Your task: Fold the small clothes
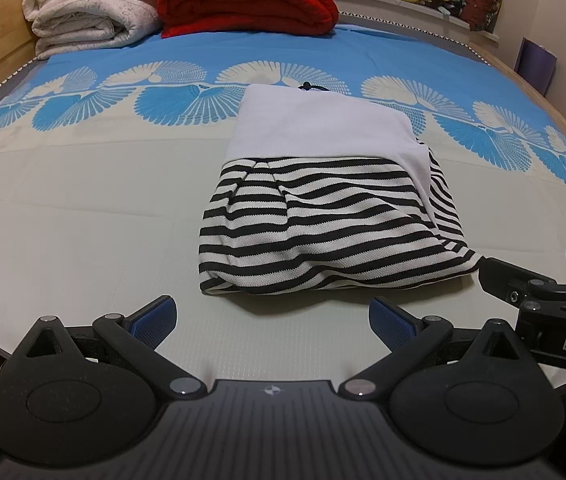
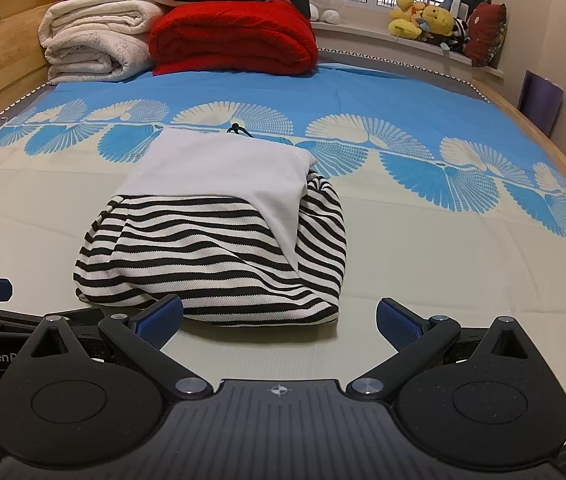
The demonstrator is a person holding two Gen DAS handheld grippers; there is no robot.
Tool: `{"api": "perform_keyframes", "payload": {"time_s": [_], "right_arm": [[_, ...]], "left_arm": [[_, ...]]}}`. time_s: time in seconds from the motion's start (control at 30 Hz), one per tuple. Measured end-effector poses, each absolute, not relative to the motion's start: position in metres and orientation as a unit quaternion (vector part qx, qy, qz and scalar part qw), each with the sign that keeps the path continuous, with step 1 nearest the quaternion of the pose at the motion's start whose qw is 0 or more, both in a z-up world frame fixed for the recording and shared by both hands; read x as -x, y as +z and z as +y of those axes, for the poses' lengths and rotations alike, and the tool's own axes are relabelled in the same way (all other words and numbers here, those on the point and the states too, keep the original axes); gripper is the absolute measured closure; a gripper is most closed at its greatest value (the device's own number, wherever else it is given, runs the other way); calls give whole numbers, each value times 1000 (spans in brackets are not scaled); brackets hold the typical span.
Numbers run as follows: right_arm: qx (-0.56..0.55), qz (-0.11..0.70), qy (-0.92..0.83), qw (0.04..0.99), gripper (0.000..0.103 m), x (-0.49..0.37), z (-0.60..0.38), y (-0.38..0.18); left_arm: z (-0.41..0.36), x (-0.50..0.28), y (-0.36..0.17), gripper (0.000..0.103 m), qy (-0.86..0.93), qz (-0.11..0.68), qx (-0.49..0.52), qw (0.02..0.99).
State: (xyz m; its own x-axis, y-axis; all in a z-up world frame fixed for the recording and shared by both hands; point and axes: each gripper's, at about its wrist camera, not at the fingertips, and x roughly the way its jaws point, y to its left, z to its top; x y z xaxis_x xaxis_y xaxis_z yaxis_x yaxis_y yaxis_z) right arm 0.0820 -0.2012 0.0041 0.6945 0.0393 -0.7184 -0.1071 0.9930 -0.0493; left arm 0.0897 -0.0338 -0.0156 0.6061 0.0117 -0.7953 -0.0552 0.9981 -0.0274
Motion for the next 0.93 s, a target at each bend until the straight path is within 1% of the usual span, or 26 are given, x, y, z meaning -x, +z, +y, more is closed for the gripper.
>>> {"api": "perform_keyframes", "payload": {"time_s": [0.93], "right_arm": [[40, 392, 38, 918, 1, -83, -199, 0]], "left_arm": [[-33, -90, -17, 1, 18, 442, 23, 897]]}}
